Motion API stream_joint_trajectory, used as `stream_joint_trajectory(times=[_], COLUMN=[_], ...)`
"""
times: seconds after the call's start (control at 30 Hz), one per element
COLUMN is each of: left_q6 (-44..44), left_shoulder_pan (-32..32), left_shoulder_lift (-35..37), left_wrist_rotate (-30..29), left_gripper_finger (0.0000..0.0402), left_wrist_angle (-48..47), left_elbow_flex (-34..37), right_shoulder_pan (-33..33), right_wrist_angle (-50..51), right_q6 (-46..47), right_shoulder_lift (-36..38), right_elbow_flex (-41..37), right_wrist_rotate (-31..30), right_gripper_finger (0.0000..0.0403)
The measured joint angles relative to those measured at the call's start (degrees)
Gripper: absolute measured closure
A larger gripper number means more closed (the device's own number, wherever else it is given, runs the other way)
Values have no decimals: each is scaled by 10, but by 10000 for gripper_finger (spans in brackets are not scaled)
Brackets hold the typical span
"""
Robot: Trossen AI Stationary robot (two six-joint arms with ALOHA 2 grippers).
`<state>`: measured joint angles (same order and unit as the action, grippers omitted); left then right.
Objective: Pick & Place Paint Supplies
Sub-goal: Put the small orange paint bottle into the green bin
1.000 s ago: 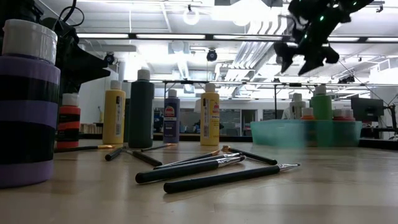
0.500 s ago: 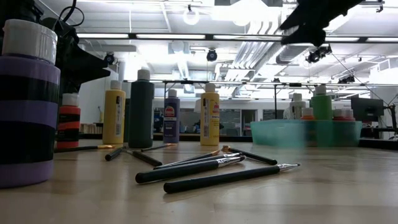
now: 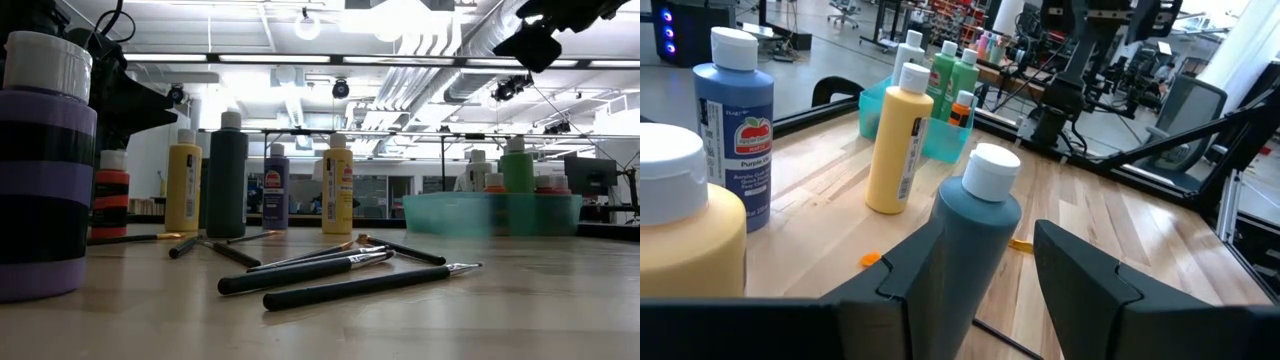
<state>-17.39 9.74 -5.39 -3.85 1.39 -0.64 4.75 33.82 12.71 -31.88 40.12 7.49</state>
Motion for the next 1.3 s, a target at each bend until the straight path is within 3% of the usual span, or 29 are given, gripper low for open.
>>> stream_joint_trajectory(times=[0.33,0.9,1.1,1.3], left_q6=[0,0,53,56], left_shoulder_pan=[0,0,0,0], left_shoulder_lift=[0,0,0,-13], left_wrist_rotate=[0,-10,16,17], left_gripper_finger=[250,250,250,242], left_wrist_angle=[0,-2,-90,-259], left_elbow_flex=[0,-5,-76,-180], right_shoulder_pan=[-33,-34,-34,-34], right_wrist_angle=[16,15,15,15], right_q6=[-4,12,12,12], right_shoulder_lift=[-16,-71,-92,-98], right_elbow_flex=[0,0,0,0], right_wrist_rotate=[-1,-36,-46,-46], right_gripper_finger=[128,128,128,128])
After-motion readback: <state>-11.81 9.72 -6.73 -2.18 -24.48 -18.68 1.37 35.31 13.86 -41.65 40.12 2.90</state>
